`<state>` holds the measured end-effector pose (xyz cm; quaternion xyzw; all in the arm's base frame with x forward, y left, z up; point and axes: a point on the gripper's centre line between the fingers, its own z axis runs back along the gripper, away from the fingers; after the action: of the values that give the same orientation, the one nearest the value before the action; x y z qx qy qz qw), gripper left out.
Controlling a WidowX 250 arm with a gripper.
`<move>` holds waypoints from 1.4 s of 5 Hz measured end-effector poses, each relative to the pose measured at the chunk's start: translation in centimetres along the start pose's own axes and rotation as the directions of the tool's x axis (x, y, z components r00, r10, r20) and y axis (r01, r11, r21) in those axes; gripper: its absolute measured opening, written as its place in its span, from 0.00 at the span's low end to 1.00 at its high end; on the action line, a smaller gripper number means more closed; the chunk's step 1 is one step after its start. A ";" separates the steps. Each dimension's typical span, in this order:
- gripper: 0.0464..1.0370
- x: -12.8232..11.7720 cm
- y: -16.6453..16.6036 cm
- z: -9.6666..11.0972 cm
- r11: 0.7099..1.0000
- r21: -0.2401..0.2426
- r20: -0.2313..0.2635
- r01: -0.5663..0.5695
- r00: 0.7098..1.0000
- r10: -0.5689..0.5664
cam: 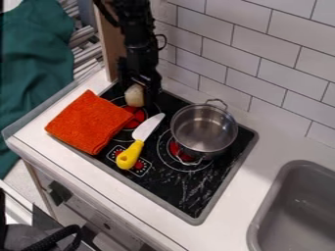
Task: Put the potato into the silver pot
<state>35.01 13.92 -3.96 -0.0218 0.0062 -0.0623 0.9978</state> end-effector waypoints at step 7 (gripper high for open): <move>0.83 -2.9 -13.8 4.8 0.994 0.077 0.079 0.078 0.993 -0.084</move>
<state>30.53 0.81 1.49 0.0125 -0.0379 -0.1022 0.9940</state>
